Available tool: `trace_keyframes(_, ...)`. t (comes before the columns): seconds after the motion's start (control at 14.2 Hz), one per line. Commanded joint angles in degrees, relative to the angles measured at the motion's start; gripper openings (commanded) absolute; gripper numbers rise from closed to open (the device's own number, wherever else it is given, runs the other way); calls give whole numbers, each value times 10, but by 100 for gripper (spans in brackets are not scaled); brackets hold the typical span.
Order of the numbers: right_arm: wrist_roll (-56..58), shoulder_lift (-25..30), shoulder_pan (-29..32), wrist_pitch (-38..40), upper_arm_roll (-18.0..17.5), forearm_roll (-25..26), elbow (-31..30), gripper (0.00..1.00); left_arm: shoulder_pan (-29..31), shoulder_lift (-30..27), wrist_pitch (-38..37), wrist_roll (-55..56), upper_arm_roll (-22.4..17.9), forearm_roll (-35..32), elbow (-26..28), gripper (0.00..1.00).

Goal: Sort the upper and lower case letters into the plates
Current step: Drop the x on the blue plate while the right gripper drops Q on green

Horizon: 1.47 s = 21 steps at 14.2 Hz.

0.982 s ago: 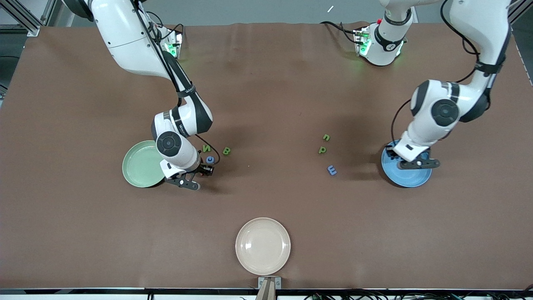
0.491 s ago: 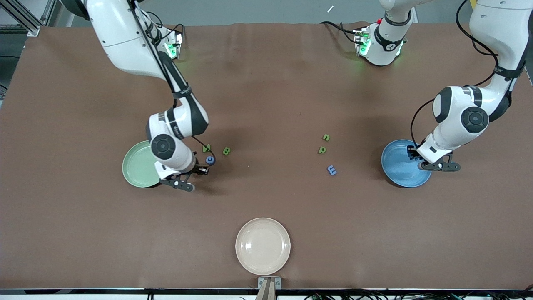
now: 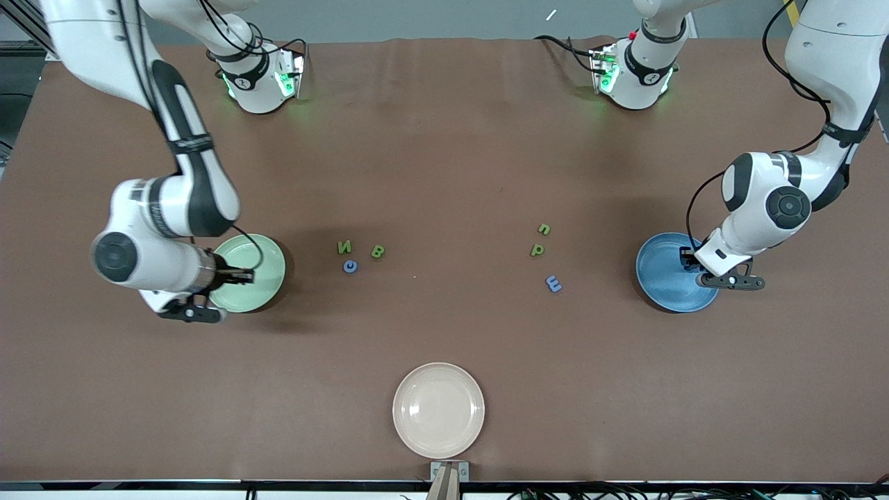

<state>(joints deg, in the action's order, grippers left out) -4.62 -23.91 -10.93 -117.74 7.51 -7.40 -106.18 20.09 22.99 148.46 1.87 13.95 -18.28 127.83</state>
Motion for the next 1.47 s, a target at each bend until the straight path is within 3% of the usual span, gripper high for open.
trace_keyframes(0.0,15,48,10,-48,-11,9,-103,2,7,2,3,-6,5,-11,-5,17)
trace_keyframes(0.14,15,56,11,-115,-12,9,-168,2,7,2,3,-6,5,-11,-5,26)
trace_keyframes(0.28,15,51,11,-159,-12,9,-199,2,7,2,3,-7,5,-11,-4,47)
trace_keyframes(0.42,15,50,11,-167,-12,9,-208,3,4,-4,2,-7,6,-11,-4,99)
trace_keyframes(0.56,14,50,12,-166,-12,8,-208,6,0,-19,-2,3,14,-11,-5,100)
trace_keyframes(0.7,15,48,13,-168,-12,8,-207,23,0,-29,-21,38,49,-7,-15,100)
trace_keyframes(0.84,15,48,15,-167,-12,8,-203,83,-1,-27,-49,135,97,-7,-39,100)
trace_keyframes(0.98,14,49,15,-166,-12,8,-201,99,-21,-14,-59,252,131,-6,-63,100)
trace_keyframes(1.4,-41,50,-10,-159,-19,1,-186,100,-158,66,-72,563,135,-5,-165,100)
